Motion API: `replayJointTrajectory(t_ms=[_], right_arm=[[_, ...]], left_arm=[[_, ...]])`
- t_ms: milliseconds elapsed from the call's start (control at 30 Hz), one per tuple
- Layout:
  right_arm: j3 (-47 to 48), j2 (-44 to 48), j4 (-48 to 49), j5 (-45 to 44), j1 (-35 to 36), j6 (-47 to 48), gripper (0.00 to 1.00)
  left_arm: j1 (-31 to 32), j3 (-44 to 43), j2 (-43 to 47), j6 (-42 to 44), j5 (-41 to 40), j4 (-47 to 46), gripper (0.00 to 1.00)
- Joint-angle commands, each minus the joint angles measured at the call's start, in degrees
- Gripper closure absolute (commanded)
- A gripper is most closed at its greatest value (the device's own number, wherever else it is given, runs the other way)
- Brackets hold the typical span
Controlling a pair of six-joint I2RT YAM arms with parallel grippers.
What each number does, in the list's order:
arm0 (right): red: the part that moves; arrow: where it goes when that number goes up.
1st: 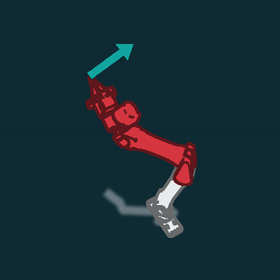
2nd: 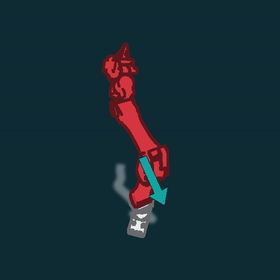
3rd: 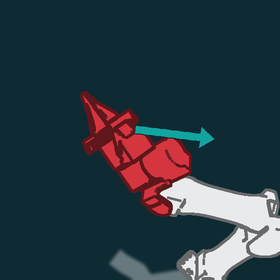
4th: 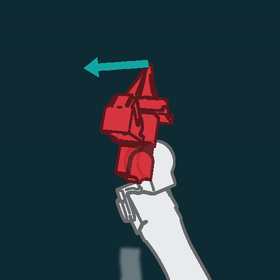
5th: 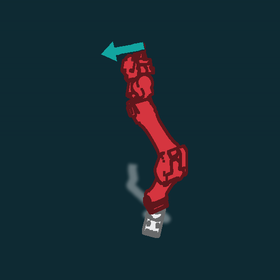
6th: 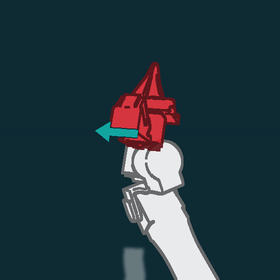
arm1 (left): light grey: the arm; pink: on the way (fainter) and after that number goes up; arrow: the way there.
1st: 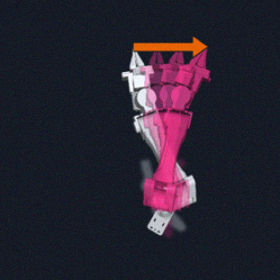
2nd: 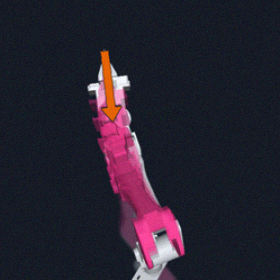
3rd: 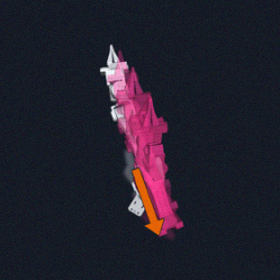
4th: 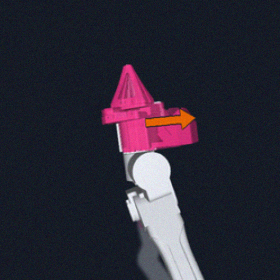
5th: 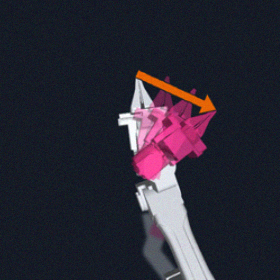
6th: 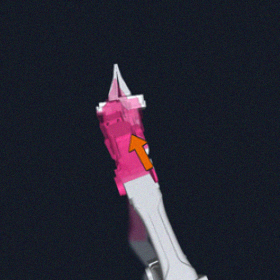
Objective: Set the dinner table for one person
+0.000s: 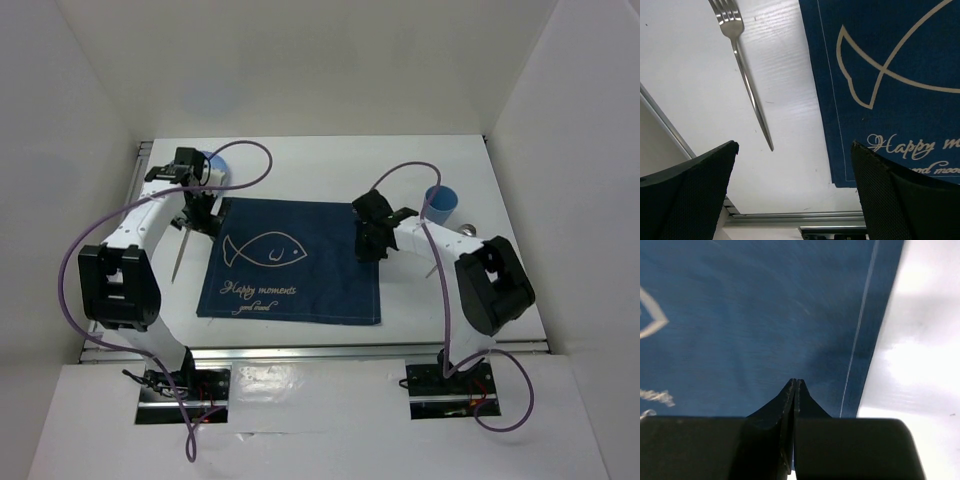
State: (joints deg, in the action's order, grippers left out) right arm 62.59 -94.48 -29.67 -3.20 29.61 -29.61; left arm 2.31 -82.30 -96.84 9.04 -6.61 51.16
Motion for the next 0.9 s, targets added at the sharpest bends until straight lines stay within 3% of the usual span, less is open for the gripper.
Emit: replayJointTrajectory(t_ms=[0, 267, 400, 867], right_arm=[[-2.9, -2.02, 4.88, -0.93, 0.8, -6.61, 1.0], [-3.88, -9.76, 1.2, -4.97, -3.23, -10.3, 1.0], [-4.58, -8.1, 0.4, -7.86, -5.17, -9.69, 1.0], [-8.27, -2.91, 1.2, -9.1, -12.11, -9.24, 1.0]], left_arm=[[-0.2, 3.81, 2.17, 1.68, -2.62, -3.34, 0.0], [-0.2, 8.3, 1.66, 0.63, 1.68, -3.87, 0.0], [0.33, 7.07, 0.34, 0.63, 6.6, -1.86, 0.0], [0.33, 6.54, 0.33, -0.42, 5.91, -1.85, 0.0]])
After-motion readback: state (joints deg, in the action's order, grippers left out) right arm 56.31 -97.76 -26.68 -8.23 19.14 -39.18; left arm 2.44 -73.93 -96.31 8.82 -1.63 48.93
